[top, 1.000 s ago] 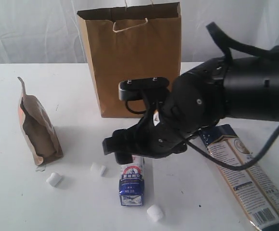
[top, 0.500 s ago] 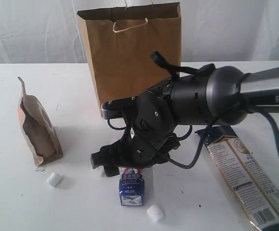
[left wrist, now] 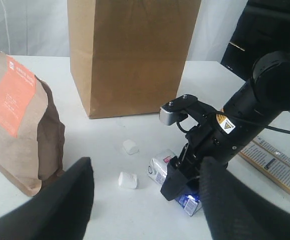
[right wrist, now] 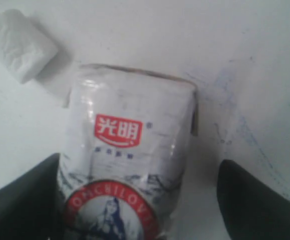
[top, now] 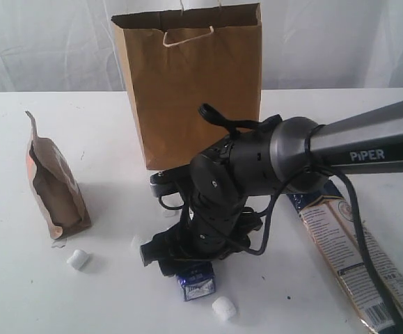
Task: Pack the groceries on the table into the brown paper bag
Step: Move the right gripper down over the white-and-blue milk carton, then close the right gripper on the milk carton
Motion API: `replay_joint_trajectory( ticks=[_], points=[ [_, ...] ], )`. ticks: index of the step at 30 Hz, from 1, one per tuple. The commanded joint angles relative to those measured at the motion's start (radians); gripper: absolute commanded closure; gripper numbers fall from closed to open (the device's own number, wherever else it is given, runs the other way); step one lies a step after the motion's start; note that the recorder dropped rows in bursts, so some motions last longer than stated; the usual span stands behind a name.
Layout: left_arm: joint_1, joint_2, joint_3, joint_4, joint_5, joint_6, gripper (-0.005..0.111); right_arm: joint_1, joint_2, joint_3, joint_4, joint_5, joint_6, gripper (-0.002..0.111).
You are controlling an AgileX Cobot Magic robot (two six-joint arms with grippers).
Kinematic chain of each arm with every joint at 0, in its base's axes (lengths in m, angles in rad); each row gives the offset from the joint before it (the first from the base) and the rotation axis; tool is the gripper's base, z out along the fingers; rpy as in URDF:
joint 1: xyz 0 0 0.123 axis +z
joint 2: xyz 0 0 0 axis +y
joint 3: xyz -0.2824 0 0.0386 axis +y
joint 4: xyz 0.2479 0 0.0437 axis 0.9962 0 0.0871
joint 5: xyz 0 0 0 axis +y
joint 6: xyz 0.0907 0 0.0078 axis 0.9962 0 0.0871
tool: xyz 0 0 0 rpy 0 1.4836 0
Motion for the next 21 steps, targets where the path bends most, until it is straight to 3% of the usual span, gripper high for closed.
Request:
replay_joint_trajectory(
  ticks=[1,4,9,14,21],
  points=[
    [-0.005,-0.003,-0.006,-0.012,0.009,0.002,0.042,0.000,-0.001,-0.004,-0.011,0.007,-0.023,0.035],
    [-0.005,-0.003,-0.006,-0.012,0.009,0.002,0.042,0.000,-0.001,-0.004,-0.011,0.024,-0.029,0.047],
    [-0.005,-0.003,-0.006,-0.012,0.009,0.002,0.042,0.000,-0.011,-0.004,-0.011,0.056,-0.061,0.081],
    [-0.005,-0.003,-0.006,-0.012,0.009,0.002,0.042,-0.004,-0.084,-0.004,-0.021,0.031,-0.064,0.105],
    [-0.005,-0.003,-0.006,-0.012,0.009,0.002,0.042,-0.053,-0.292,-0.002,-0.119,-0.049,-0.011,0.108]
  ],
)
